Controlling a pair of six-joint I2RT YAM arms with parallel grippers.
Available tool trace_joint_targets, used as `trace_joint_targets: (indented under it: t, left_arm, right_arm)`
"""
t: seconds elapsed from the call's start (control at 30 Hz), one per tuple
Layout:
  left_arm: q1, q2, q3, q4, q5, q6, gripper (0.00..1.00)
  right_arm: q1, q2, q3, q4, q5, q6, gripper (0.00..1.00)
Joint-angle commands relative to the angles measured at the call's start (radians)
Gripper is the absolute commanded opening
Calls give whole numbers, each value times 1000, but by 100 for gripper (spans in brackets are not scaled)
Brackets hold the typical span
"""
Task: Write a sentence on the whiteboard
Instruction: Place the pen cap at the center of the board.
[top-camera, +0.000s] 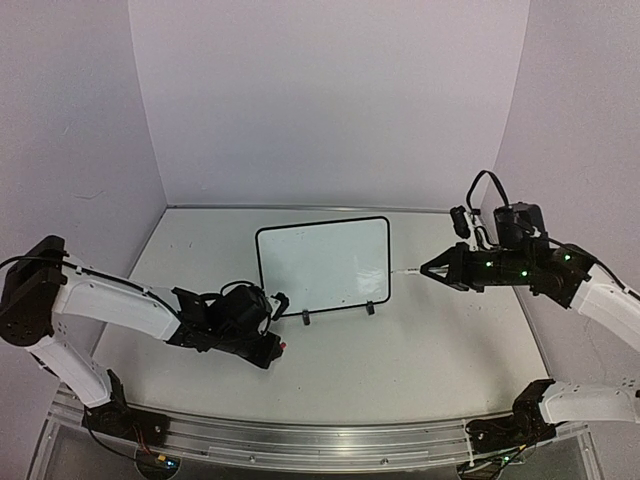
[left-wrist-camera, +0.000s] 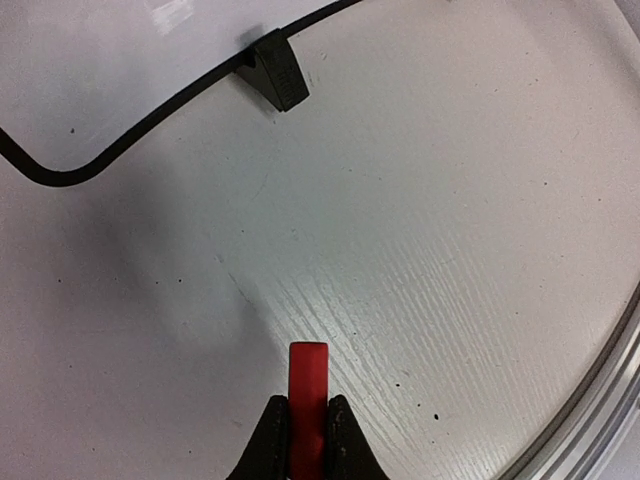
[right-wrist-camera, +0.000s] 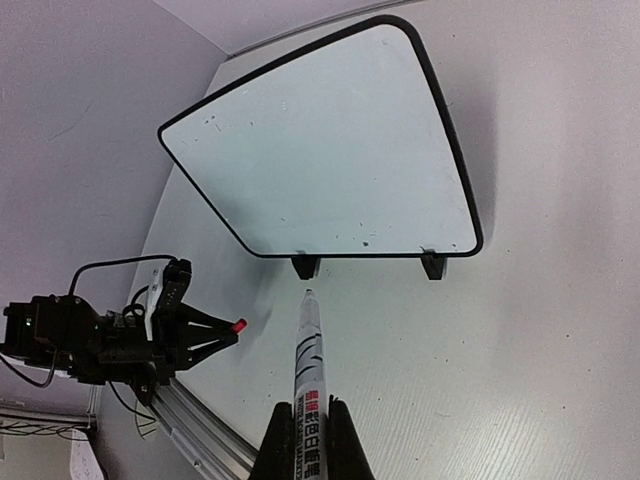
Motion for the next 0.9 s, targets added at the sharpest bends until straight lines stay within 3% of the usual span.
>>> trace_joint_targets:
  t: [0.0,0.13,0.37,0.53,0.7,0.77,0.87]
  left_arm:
    - [-6,65,32,62,-21,4,4]
    - [-5,104,45,62,-18,3,8]
    - [-5,128,35,60,-50,-28,24]
    - [-5,102,25,66,-60,-42,55]
    - [-1,39,35,9,-78,-34,74]
    - [5,2,42,-35,-83,-28,89]
    - [23,-65,50,-107,-87,-21,97]
  right_arm:
    - [0,15,-10,68,27,28,0]
    - [0,18,-13,75,24,31,0]
    - [0,14,-27,79,33,31,0]
    - [0,8,-31,79,42,33,0]
    - [0,-11,-41,77,49,33,0]
    - [0,-19,-46,78,54,34,0]
    - [0,-25,-55,78,57,38,0]
